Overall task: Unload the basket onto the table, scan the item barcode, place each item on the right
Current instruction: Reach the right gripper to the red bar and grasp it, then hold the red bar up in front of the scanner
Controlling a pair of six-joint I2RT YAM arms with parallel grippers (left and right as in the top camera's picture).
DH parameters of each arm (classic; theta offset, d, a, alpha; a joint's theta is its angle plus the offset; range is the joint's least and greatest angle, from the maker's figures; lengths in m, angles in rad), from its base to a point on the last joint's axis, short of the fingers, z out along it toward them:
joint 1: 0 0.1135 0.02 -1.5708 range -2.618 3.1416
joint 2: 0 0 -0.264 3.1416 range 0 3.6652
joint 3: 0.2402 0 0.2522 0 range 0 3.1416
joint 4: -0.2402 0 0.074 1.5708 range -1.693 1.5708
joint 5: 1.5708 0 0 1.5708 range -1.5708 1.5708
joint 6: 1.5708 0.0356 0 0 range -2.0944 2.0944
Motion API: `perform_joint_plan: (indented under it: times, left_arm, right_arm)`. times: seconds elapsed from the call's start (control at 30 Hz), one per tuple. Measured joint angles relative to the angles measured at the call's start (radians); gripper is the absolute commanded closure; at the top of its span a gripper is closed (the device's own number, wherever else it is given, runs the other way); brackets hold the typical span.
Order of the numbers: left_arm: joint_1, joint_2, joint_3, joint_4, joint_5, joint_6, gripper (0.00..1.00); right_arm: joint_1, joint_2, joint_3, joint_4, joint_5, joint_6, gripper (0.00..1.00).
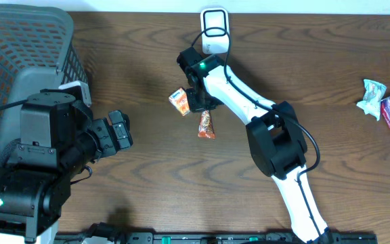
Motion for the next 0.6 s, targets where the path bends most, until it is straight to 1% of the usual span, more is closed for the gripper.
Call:
perform_joint_plan:
  times: [0.17,0.3,0.43,0.6]
  left_arm:
    - [0.000,0.000,0.000,0.000,0.000,0.000,0.02]
    - [0.000,0.000,0.000,0.000,0.000,0.000,0.02]
    - [0.000,0.000,0.000,0.000,0.000,0.000,0.02]
    - [0.000,0.000,0.000,0.000,0.000,0.000,0.02]
  right_arm:
    - [-0.008,0.001,0.063,-0.035,0.063,-0.009,0.99]
    - [-0.035,0.001,0.192,0.013,0.164,-0.028,0.99]
    - [-0.070,-0.006,0.264,0.180,0.242,-0.079,0.99]
    - [-0.104,-0.006,0.261,0.410,0.278,-0.138,0.99]
